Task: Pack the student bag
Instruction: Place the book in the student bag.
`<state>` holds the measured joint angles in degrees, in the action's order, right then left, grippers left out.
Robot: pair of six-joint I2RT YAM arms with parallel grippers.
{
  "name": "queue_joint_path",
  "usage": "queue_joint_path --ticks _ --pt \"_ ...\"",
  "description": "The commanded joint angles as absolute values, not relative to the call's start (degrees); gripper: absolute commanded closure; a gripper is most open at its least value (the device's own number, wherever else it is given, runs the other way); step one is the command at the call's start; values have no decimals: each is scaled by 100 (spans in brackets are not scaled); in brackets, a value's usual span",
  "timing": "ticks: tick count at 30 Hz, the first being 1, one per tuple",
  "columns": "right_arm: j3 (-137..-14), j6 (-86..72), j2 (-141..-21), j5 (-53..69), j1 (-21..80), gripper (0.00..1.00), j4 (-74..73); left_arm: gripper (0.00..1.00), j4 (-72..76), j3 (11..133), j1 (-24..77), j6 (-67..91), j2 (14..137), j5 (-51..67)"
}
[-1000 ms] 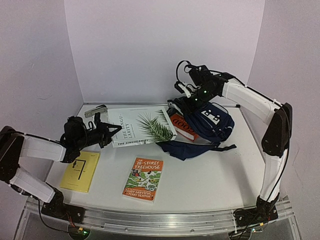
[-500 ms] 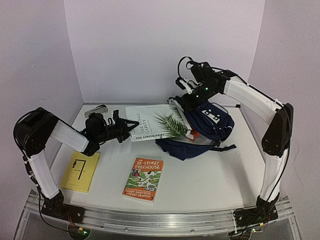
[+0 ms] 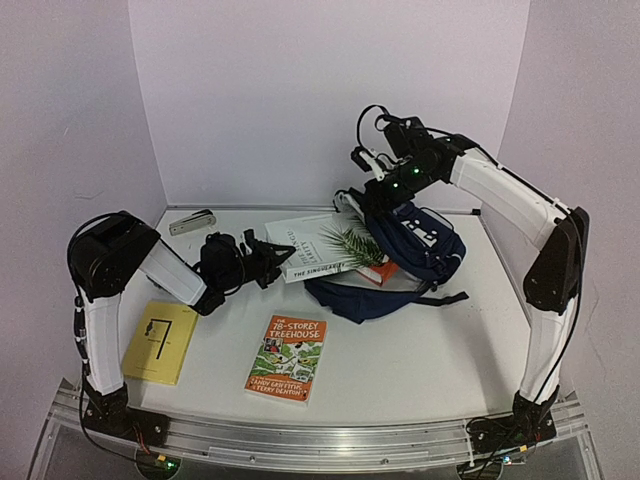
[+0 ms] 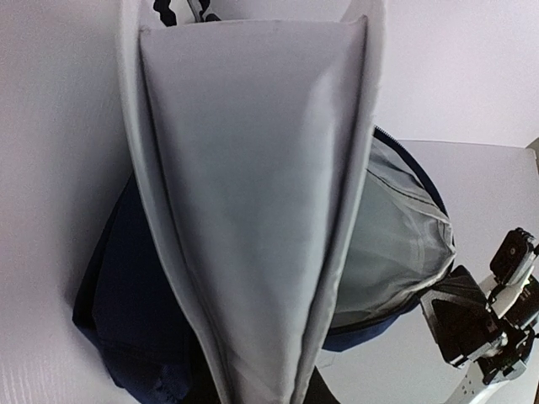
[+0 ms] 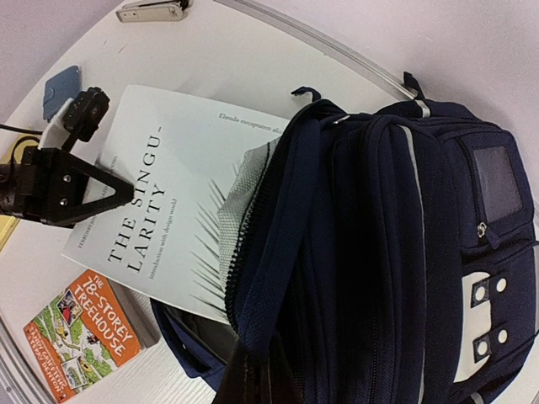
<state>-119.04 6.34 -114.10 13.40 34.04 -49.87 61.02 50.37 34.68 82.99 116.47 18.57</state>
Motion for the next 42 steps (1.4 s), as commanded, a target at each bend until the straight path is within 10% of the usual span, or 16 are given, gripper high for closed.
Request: queue_joint_path --ticks 1,18,27,42 --pt "-12236 444 -11207 1903 3438 100 -4472 97 5795 5854 3702 8357 11875 1154" --pt "-12623 158 -11525 2567 3437 100 -4472 88 4303 8298 4474 8295 13131 234" --pt "-12546 135 -11480 2516 3392 100 -4469 38 3982 7453 4537 7822 12425 495" --pt "-12350 168 -11394 2494 3384 100 -4473 17 2328 7424 4640 7334 11649 578"
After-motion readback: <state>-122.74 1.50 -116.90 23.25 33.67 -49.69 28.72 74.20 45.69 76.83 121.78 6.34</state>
